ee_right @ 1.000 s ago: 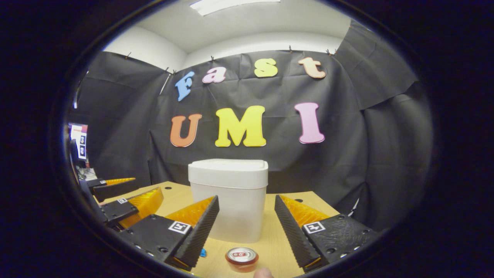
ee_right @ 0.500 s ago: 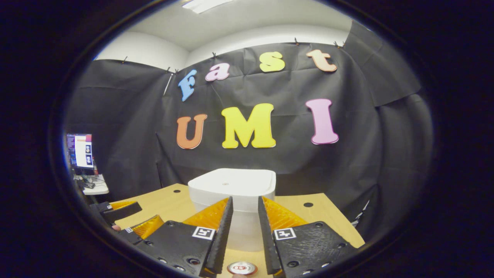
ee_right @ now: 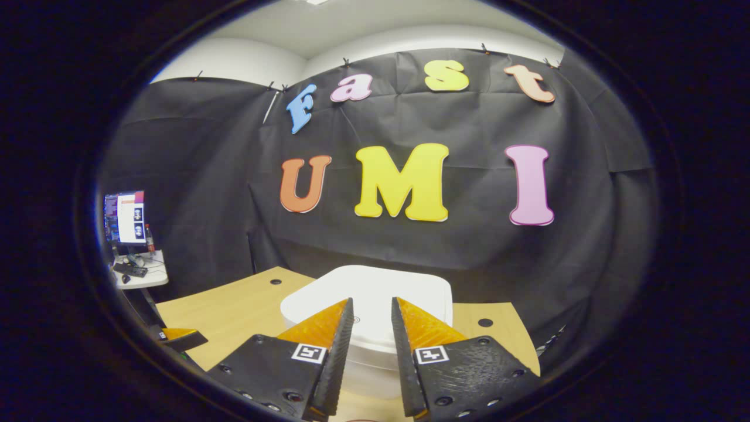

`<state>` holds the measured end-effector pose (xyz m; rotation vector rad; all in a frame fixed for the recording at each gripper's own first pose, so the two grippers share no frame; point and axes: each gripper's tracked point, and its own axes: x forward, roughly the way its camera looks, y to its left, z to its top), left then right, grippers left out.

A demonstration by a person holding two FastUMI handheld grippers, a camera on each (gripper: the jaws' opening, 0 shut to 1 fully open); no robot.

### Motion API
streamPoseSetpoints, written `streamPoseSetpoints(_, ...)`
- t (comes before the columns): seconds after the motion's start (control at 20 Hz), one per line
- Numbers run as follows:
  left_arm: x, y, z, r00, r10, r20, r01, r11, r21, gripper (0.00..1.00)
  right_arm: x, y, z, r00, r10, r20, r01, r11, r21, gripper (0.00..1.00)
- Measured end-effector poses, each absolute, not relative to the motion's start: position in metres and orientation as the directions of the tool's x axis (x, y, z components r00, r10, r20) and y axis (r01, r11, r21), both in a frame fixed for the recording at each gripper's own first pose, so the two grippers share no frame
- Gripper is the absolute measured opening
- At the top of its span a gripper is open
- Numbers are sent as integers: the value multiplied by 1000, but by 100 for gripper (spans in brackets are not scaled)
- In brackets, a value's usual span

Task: Press the lid of the desktop garbage bin to open it, pick up the crumpled paper on the desktop and throw it into the bin, then pick up the pop can on the desktop and drop it into the bin, and finally close the garbage bin lid.

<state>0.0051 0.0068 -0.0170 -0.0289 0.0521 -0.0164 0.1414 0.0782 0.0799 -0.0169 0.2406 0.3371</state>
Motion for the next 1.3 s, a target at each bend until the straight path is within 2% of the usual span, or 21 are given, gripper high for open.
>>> streamPoseSetpoints(0.05, 8, 10, -17, 998, -15, -53, 13, 999, -30, 98, 149, 79, 75, 918, 308, -249, -313, 949, 18, 40)
streamPoseSetpoints(0.15, 11, 13, -17, 998, -11, -55, 9, 999, -33, 98, 150, 80, 69, 906, 322, -274, -322, 946, 47, 2)
streamPoseSetpoints(0.35, 11, 16, -18, 998, -8, -60, 6, 999, -35, 98, 174, 77, 58, 898, 316, -307, -311, 948, 68, 0)
streamPoseSetpoints(0.4, 11, 17, -19, 998, -8, -63, 5, 999, -35, 98, 159, 77, 60, 893, 324, -314, -316, 946, 79, 0)
streamPoseSetpoints(0.7, 11, 14, -23, 997, -15, -77, 12, 999, -40, 98, 165, 79, 40, 850, 359, -385, -315, 933, 175, 0)
streamPoseSetpoints(0.8, 10, 13, -24, 997, -17, -78, 14, 999, -33, 98, 162, 79, 40, 827, 376, -418, -351, 926, 139, 1)
streamPoseSetpoints(0.9, 11, 12, -25, 997, -18, -80, 16, 1000, -23, 98, 164, 79, 39, 834, 349, -427, -352, 933, 76, 1)
streamPoseSetpoints(1.0, 11, 8, -28, 996, -23, -86, 22, 1000, -7, 98, 164, 79, 45, 854, 336, -396, -341, 938, 60, 1)
streamPoseSetpoints(1.2, 11, 7, -28, 997, -12, -82, 15, 999, 42, 98, 171, 65, 56, 911, 300, -284, -269, 952, 145, 1)
streamPoseSetpoints(1.25, 11, 6, -27, 997, -14, -79, 17, 999, 38, 98, 171, 60, 61, 922, 283, -263, -248, 956, 158, 4)
streamPoseSetpoints(1.3, 10, 5, -26, 997, -21, -75, 23, 999, 30, 98, 170, 54, 70, 934, 271, -234, -236, 958, 164, 11)
